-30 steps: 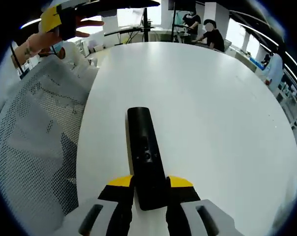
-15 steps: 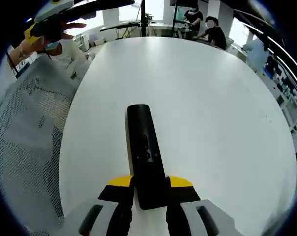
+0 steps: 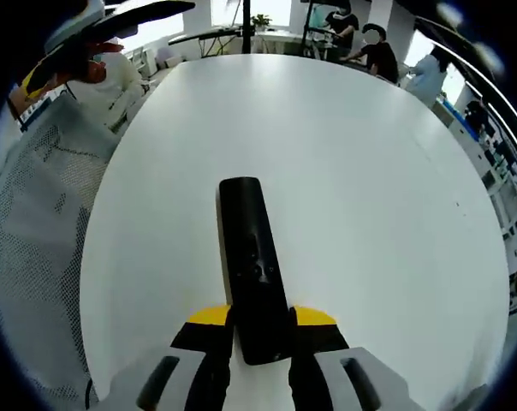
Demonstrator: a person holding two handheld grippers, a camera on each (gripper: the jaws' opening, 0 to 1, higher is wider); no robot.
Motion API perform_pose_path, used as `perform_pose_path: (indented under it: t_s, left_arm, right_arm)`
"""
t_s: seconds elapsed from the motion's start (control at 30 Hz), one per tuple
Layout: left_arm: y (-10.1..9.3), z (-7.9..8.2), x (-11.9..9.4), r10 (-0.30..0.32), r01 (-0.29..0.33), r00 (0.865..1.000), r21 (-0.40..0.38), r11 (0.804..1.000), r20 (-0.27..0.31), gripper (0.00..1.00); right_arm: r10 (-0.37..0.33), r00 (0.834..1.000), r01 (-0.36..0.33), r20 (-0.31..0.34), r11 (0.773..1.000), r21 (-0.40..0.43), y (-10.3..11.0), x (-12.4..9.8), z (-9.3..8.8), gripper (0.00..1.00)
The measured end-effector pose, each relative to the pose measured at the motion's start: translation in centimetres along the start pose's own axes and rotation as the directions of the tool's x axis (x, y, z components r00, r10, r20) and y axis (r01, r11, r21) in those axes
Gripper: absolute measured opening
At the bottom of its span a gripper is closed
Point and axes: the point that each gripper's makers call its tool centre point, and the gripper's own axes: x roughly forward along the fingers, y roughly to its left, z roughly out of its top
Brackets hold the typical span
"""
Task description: Press the specified remote control buttons in sequence, fully releasing each button before pressing the next.
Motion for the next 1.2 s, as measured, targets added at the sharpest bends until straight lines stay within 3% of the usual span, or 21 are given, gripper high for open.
perform_pose_path:
  t_s: [0.57, 0.63, 1.2]
  left_arm:
    - [0.2, -0.3, -0.3, 0.014, -0.015, 1.0, -0.017, 1.0, -0.026, 1.0]
    - [0.2, -0.6, -0.3, 0.024, -0.024, 0.998, 0.011, 1.0, -0.051, 1.0]
    - [0.1, -0.7, -0.5, 0.027, -0.028, 0.998, -0.027, 0.999, -0.048, 1.0]
  right_arm:
    - [-0.024, 0.999, 0.025, -0.028, 0.998, 0.063, -4.7, 0.1, -0.3, 0.23]
    - [-0.027, 0.999, 0.03, -0.033, 0.997, 0.065, -5.1, 0.1, -0.3, 0.23]
    - [-0.065, 0.997, 0.066, -0.037, 0.997, 0.033, -6.7, 0.1, -0.1, 0.22]
